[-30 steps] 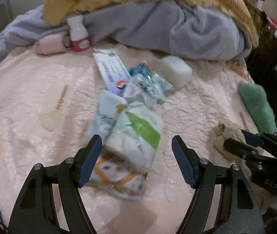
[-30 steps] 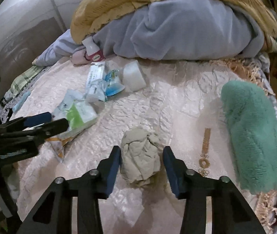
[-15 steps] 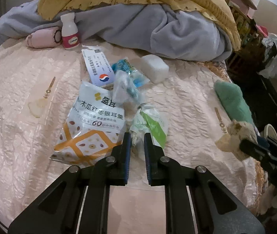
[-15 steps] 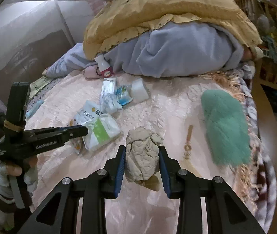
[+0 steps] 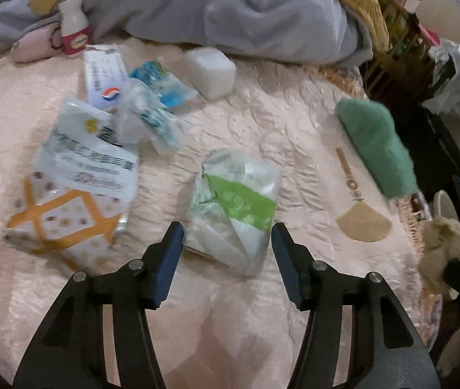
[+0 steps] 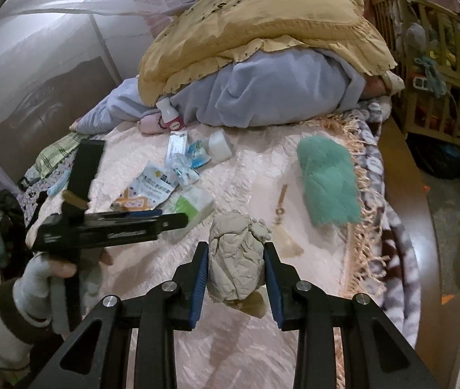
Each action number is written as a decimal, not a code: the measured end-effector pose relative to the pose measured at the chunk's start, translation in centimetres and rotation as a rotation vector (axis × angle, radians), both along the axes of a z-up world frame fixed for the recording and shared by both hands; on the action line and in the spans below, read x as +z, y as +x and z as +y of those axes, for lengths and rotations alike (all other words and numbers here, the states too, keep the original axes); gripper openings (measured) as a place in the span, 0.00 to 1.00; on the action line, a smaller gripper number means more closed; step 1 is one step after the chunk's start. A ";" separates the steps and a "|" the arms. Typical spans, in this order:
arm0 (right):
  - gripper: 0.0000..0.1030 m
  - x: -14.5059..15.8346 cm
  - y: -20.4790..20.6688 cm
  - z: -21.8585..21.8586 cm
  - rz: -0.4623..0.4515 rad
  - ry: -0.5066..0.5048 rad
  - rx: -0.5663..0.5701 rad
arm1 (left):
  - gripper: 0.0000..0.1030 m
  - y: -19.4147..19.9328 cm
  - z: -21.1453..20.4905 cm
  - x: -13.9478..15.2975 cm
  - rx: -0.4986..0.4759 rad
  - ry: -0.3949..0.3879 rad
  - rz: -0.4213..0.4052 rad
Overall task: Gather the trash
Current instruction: 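Grasp the green-striped snack bag with the left gripper while the right grasps the beige cloth, then carry both items to the bucket and open both grippers, then move both grippers back over the bed, then grasp the white snack wrapper with the left gripper while the right grasps the green towel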
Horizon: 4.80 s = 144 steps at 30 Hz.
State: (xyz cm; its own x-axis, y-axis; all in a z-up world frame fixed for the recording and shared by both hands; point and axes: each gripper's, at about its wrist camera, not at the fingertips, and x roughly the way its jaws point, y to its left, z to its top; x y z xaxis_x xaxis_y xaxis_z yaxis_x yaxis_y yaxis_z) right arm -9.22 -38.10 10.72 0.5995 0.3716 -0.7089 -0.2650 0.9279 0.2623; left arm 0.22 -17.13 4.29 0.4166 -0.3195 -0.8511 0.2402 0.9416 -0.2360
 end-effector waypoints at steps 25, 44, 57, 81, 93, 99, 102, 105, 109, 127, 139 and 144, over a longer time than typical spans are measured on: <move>0.31 3.6 -6.8 -8.6 -0.081 -0.046 -0.171 | 0.20 -9.0 -11.5 8.0 -0.233 -0.103 -0.181; 0.31 3.4 -12.8 -23.7 -0.055 -0.084 -0.492 | 0.20 -13.6 -28.1 8.9 -0.496 -0.125 -0.164; 0.31 1.6 -13.8 -29.2 -0.016 -0.060 -0.643 | 0.22 -14.2 -35.3 6.8 -0.581 -0.121 -0.110; 0.58 1.1 -13.0 -28.3 -0.019 -0.070 -0.645 | 0.55 -12.8 -29.9 7.4 -0.453 -0.059 -0.176; 0.64 2.5 -9.6 -20.0 -0.044 -0.063 -0.464 | 0.55 -10.9 -20.1 7.7 -0.285 0.022 -0.219; 0.65 2.4 -7.1 -14.7 -0.037 -0.048 -0.349 | 0.55 -9.9 -13.4 7.5 -0.187 0.053 -0.220; 0.66 2.3 -5.7 -12.1 -0.031 -0.056 -0.296 | 0.55 -9.3 -10.3 7.3 -0.145 0.057 -0.208; 0.68 2.1 -4.4 -10.0 -0.027 -0.065 -0.253 | 0.55 -8.4 -6.2 7.2 -0.083 0.066 -0.207; 0.69 1.2 -2.1 -7.1 -0.005 -0.074 -0.203 | 0.55 -7.1 -1.5 7.0 -0.010 0.069 -0.192; 0.75 -2.9 11.1 -2.9 0.032 -0.279 -0.117 | 0.59 1.9 11.4 1.9 0.190 0.039 -0.051; 0.35 -3.5 11.5 -2.1 -0.001 -0.252 -0.072 | 0.17 1.8 10.5 1.1 0.161 -0.078 0.001; 0.34 -1.1 8.4 -2.3 -0.032 -0.140 -0.056 | 0.07 -1.0 9.6 3.1 0.135 -0.076 -0.034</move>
